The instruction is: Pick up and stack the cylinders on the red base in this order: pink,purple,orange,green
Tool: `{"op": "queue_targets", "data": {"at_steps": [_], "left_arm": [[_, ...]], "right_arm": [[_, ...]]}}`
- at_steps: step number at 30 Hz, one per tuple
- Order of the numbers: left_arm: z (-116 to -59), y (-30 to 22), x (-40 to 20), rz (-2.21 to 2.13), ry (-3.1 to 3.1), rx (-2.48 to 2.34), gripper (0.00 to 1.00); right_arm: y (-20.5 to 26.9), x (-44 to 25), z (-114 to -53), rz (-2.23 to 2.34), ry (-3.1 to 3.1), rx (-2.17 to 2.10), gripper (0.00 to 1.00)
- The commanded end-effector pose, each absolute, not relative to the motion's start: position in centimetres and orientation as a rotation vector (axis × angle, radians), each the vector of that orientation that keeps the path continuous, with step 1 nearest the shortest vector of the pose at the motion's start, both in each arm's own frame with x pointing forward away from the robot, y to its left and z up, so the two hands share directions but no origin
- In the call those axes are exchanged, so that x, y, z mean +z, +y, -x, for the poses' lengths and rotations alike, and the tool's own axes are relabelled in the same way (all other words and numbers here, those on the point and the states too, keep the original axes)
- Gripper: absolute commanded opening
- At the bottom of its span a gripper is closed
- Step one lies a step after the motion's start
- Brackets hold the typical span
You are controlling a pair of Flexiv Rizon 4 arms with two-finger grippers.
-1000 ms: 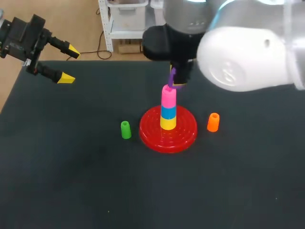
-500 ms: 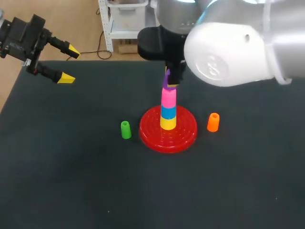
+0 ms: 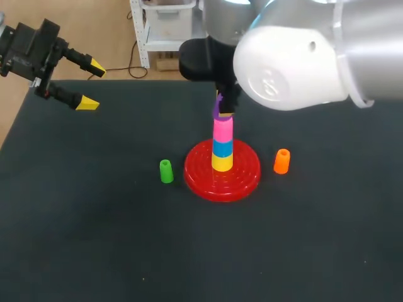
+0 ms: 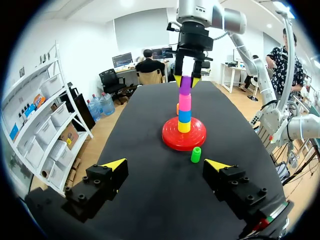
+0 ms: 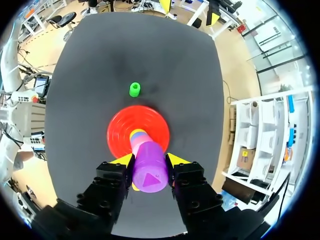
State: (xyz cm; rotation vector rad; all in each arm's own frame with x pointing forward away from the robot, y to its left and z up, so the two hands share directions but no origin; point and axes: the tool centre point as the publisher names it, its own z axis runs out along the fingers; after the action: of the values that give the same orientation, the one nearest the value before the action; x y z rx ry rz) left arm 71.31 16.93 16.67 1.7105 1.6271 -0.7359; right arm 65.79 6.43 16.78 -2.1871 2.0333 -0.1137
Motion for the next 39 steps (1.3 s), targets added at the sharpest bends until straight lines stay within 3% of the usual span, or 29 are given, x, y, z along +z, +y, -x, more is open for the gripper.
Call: {"op": "queue_targets", "data": {"at_steps": [1,39], "left_arm": [[-71.4,17.0,16.6,-1.712,1.626,-0.736,1.00],[-71.4,17.0,16.6,-1.712,1.626,-0.736,1.00]], "right_arm": [[6.5,16.4,-65.9,2.200,2.039,-0.114,0.00],[6.4,16.1,-65.5,2.227,2.036,-0.106,0.00]]}}
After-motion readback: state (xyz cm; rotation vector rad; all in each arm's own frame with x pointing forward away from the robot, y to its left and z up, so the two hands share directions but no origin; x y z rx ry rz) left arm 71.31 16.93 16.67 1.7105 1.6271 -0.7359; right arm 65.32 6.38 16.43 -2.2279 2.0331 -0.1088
